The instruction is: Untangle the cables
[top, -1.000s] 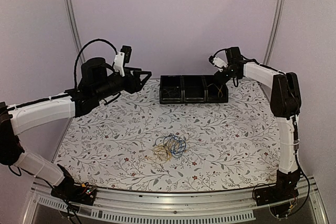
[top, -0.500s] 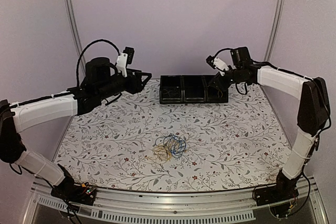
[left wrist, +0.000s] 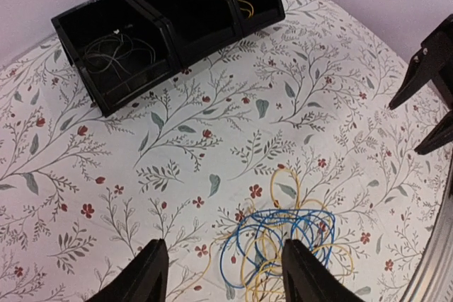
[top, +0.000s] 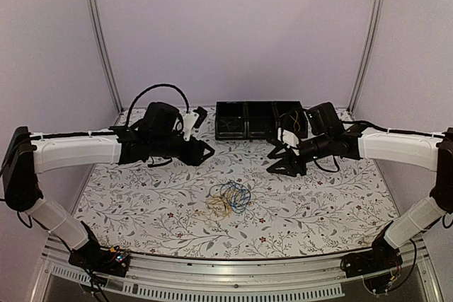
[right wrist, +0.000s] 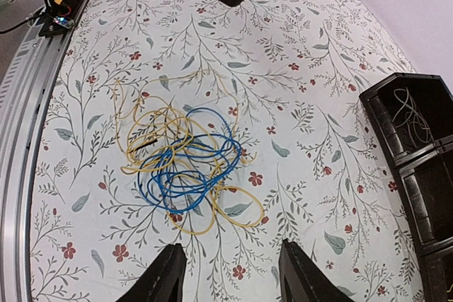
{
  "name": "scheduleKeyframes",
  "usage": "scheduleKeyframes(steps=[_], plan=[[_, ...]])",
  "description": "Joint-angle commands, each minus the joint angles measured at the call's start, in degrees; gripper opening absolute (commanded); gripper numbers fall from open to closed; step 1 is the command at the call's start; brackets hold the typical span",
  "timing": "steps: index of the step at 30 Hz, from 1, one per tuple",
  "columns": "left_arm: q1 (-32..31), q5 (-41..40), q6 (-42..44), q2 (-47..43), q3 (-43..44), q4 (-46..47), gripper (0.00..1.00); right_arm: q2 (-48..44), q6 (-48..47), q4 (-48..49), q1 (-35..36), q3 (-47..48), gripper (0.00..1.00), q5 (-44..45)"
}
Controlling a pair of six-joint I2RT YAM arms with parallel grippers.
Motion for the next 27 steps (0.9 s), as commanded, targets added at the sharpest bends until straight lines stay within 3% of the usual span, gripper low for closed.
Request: scheduleKeyframes(steps=[1, 5, 13, 18, 23, 27], plan=[[2.02, 1.82, 1.15, 2.16, -2.68, -8.39, 0.58, -1.04, -1.44, 2.59, -0.23, -1.61, 0.49, -4.29], [1.71, -0.81, 5.58, 8.03, 0.52, -14.13, 0.57, -0.49, -1.93, 2.77, -0.21, -1.84, 0.49, -3.96], [1.56, -3.66, 8.13, 15.32, 4.04, -13.43, 0.54, 1.48, -3.33, 0.93, -0.20, -1.18, 0.49, -1.24], [1.58, 0.20, 9.01, 18.78, 5.65, -12.24, 0.49, 2.23, -3.56, 1.44, -0.24, -1.52, 0.49, -0.44], [1.47, 2.74, 10.07, 21.62, 8.01, -13.32, 0.33, 4.33, -3.83, -0.33, -0.24, -0.20, 0.49, -0.39], [1.43, 3.60, 10.39, 19.84, 8.36, -12.87, 0.07, 4.29, -2.34, 1.52, -0.24, -0.48, 0.48, 0.77]])
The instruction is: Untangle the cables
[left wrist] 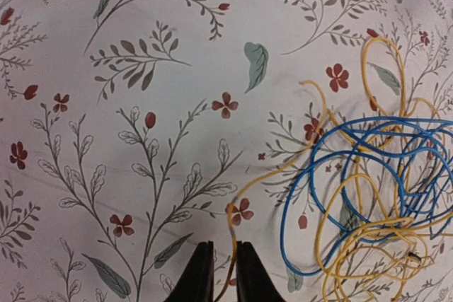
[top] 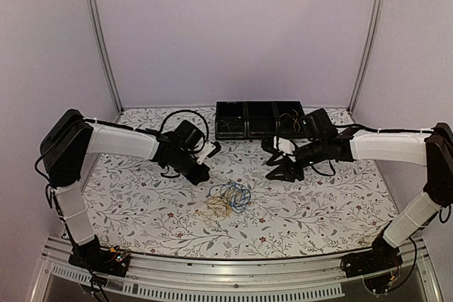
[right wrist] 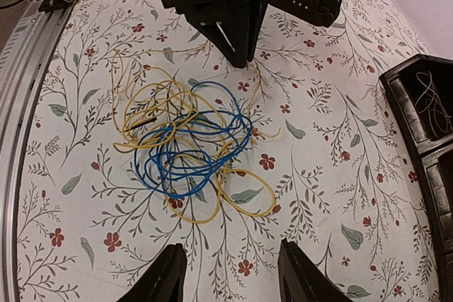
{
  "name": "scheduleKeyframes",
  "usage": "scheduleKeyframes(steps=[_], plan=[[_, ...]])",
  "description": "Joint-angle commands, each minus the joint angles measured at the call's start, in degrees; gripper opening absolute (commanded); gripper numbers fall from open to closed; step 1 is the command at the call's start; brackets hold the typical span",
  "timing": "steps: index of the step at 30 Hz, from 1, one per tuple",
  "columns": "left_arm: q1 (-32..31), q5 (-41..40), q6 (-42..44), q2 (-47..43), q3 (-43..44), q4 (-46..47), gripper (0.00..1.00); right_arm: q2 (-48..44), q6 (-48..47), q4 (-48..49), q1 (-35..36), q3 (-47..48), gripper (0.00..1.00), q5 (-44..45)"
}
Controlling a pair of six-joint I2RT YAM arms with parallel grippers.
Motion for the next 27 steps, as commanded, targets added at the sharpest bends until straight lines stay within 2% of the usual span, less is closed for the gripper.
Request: scheduleKeyframes(steps=[1, 3, 8, 13, 18, 20, 23, 27], plan=[[-0.24, 1.54, 0.77, -2.70, 1.48, 0.90, 0.04, 0.23, 1.29, 1.28, -0.04, 1.18, 0.48, 1.11], [-1.22, 0.29, 1.02, -6.93, 0.40, 3.70, 0.00, 0.22, 2.06, 1.81, -0.01, 1.31, 0.47, 1.23], [-4.66, 1.80, 2.05, -20.13, -2.18, 11.48, 0.00, -1.29, 6.49, 1.63, -0.07, 5.43, 0.50, 3.61], [-7.77, 1.89, 4.36, -28.55, -1.65, 15.27, 0.00, -3.31, 10.17, -2.55, -0.12, 15.86, 0.57, 3.07], [-8.75, 1.17, 2.69, -31.88, -1.91, 19.44, 0.00, -0.93, 15.46, -6.73, -0.07, 25.85, 0.63, -5.18], [-8.93, 0.78, 1.85, -32.55, -2.69, 21.19, 0.00, -0.74, 18.35, -4.87, -0.07, 26.88, 0.65, -10.41], [-8.89, 0.37, 0.53, -33.31, -4.09, 23.59, 0.00, -1.62, 22.56, 0.01, -0.01, 26.14, 0.75, -17.60], [-8.93, 0.75, -0.68, -33.67, -5.08, 25.36, 0.00, -1.46, 24.18, 0.46, 0.11, 27.42, 0.75, -19.97]])
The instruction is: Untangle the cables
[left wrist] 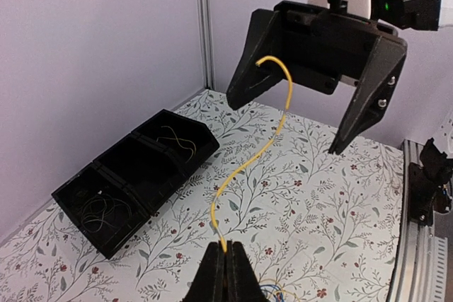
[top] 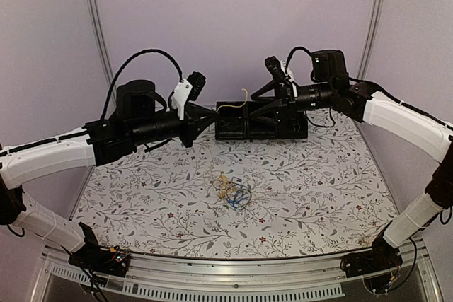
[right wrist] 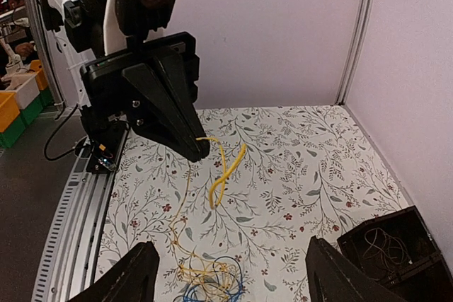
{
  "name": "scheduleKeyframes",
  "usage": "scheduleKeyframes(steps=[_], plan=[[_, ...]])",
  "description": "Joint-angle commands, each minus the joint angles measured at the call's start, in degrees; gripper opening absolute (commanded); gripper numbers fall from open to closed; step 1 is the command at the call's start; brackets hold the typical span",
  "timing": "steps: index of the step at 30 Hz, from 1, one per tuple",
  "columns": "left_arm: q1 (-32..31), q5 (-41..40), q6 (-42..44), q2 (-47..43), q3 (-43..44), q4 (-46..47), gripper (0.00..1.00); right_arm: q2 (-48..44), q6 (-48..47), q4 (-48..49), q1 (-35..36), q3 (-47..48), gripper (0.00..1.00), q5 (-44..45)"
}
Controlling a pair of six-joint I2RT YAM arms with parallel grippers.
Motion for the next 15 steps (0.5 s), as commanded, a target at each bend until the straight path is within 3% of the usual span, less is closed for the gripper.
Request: scheduleKeyframes(steps=[1, 10, 15], plan=[[-0.64, -0.10, -2.05, -1.36, -1.27, 4.25, 0.00, -0.44, 4.60, 1.74, 0.09, 1.26, 0.75, -7.24], [-1.09, 0.84, -2.83, -0.23, -1.55, 5.72, 0.00, 2.76, 11.36, 6.62, 0.18, 2.97, 0.65, -10.60], [-1.35, 0.84, -2.98, 1.11, -1.60, 5.94, 0.00, 4.08, 16.71, 13.17, 0.18, 3.69, 0.45, -12.99]])
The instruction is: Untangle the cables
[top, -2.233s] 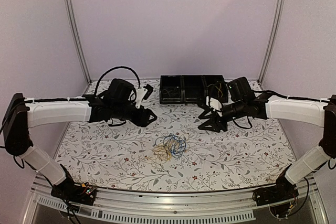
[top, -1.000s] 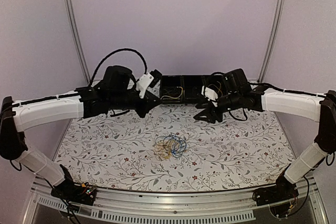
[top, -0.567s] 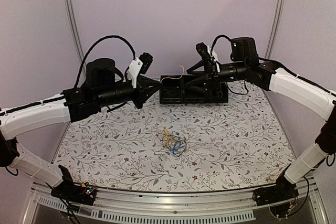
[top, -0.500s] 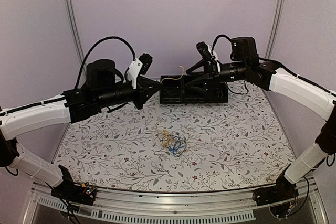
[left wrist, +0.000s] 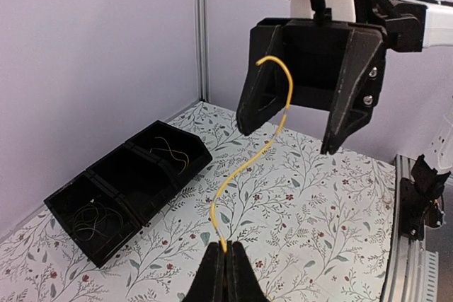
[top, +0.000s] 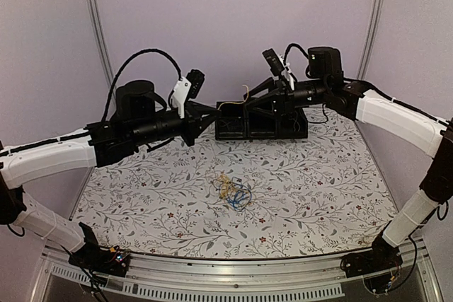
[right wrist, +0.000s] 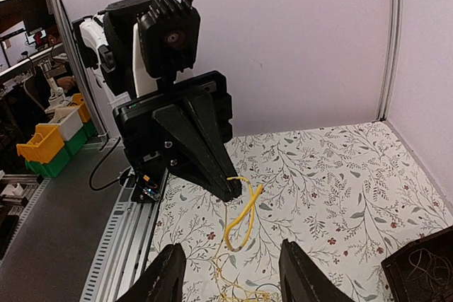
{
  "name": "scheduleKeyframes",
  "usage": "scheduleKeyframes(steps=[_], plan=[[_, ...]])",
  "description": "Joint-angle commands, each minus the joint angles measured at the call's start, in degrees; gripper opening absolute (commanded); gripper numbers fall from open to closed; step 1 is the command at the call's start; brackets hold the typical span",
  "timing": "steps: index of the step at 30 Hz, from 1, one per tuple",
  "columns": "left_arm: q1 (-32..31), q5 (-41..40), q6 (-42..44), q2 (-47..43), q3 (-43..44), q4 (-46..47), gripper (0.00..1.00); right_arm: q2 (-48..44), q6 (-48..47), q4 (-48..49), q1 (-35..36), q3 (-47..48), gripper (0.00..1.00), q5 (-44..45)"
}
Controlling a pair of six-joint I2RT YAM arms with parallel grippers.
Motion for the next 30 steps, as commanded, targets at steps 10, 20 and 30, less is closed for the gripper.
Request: scheduleKeyframes(steps=[10, 20, 30], plan=[[-1.09, 0.80, 0.07, 2.52, -4.08, 4.11, 0.00, -0.63, 8.01, 8.10, -0.40, 3.97, 0.00, -1.39], [-1.00, 1.63, -2.53, 18.26, -9.61, 14.15, 0.03, -2.11, 9.01, 3.97, -3.79, 11.76, 0.00, -1.93], [-0.94, 2.50, -5.46, 31.39, -10.33, 21.69, 0.08, -4.16, 8.90, 0.75, -11.27, 20.29, 0.00, -2.30]])
